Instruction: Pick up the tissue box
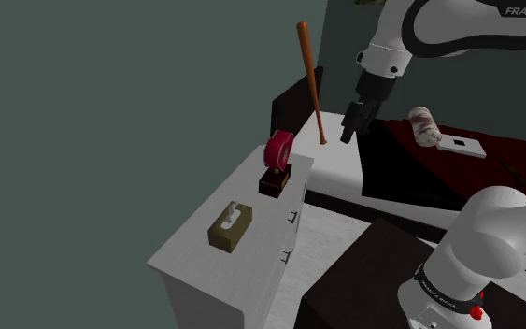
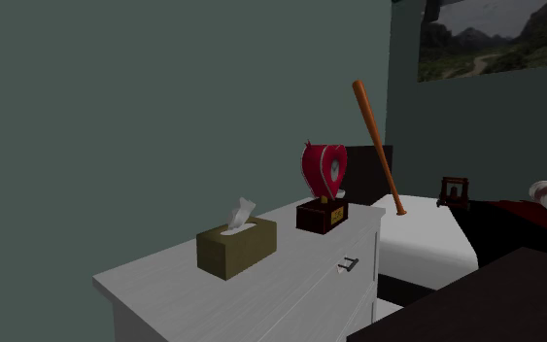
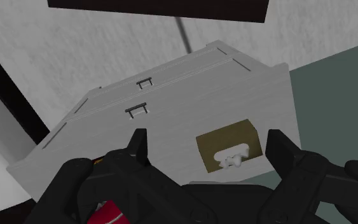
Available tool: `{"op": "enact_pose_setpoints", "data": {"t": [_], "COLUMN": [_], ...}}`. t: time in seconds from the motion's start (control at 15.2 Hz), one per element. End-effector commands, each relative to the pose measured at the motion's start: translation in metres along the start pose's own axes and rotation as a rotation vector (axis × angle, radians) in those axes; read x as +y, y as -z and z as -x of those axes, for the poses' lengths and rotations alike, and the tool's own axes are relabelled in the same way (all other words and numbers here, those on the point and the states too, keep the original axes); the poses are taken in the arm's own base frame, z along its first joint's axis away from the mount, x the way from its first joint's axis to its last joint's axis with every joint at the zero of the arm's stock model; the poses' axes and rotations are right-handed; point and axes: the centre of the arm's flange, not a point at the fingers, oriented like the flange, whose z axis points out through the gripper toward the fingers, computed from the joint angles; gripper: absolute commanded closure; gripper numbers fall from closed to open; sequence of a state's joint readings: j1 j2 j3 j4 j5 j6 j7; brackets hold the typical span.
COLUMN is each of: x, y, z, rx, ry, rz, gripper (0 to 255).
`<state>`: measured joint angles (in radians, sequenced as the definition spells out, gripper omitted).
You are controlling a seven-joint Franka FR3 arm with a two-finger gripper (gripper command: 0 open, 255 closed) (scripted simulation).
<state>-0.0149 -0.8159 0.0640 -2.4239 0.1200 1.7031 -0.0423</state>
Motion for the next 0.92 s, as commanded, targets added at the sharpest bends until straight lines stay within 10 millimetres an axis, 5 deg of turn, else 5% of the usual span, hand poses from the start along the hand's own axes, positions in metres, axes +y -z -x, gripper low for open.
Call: {"op": "enact_pose_setpoints", "data": {"t": [0.0,0.86], "x": [0.000,-0.039], "y": [0.000,-0.143], "z": [0.000,-0.073], "rx": [0.000,0.040], "ry": [0.000,-0.068], "rz": [0.000,-0.098], "gripper": [0,0]}}
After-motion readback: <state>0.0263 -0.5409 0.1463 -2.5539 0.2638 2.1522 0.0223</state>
